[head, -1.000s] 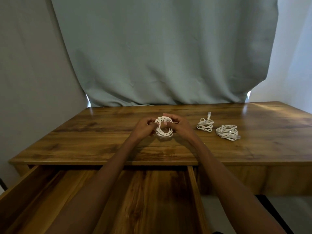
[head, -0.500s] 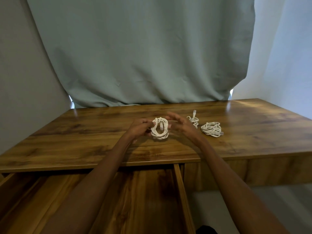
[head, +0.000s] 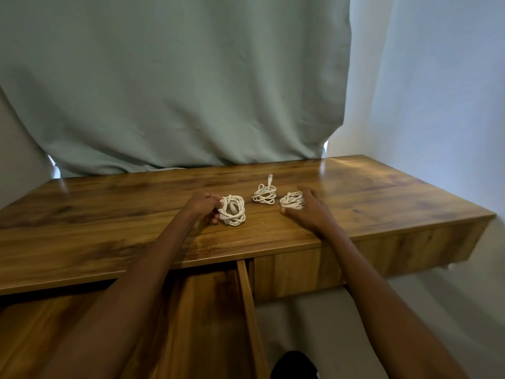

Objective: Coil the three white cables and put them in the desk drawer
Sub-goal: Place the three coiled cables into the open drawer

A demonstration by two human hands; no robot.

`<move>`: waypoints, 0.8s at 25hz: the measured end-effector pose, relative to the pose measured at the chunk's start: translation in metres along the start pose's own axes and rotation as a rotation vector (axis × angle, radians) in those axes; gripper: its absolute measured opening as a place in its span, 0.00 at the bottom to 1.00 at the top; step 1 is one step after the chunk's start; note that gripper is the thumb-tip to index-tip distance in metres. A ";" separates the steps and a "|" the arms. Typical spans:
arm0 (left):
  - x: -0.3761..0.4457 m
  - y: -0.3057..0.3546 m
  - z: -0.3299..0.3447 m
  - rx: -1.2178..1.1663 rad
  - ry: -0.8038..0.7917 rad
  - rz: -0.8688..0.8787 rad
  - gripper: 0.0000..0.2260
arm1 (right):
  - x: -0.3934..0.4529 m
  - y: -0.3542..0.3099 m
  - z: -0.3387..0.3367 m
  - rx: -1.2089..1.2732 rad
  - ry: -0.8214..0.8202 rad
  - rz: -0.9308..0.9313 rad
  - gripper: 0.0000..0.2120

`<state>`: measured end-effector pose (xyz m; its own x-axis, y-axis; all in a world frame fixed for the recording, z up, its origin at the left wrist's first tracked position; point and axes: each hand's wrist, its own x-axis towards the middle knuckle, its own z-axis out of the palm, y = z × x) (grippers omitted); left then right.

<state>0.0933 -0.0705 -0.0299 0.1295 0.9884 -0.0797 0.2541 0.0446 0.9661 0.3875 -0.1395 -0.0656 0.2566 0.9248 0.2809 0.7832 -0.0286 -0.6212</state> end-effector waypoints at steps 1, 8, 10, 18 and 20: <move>0.000 0.000 0.000 0.026 0.005 -0.010 0.06 | 0.002 0.000 0.001 -0.032 -0.021 -0.003 0.43; -0.002 -0.001 -0.010 0.073 0.035 -0.074 0.05 | 0.004 -0.005 0.006 -0.108 0.086 -0.022 0.33; -0.006 -0.003 -0.019 0.033 0.018 -0.090 0.06 | 0.001 -0.011 0.008 0.130 0.147 -0.043 0.31; -0.074 -0.009 -0.131 0.036 -0.231 -0.133 0.15 | -0.055 -0.118 0.030 0.845 -0.502 -0.287 0.22; -0.107 -0.015 -0.164 0.104 -0.339 -0.201 0.17 | -0.072 -0.138 0.041 0.729 -0.716 -0.325 0.22</move>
<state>-0.0815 -0.1532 0.0047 0.3716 0.8568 -0.3574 0.3999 0.1997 0.8945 0.2377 -0.1863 -0.0304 -0.4804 0.8616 0.1640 0.1665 0.2732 -0.9474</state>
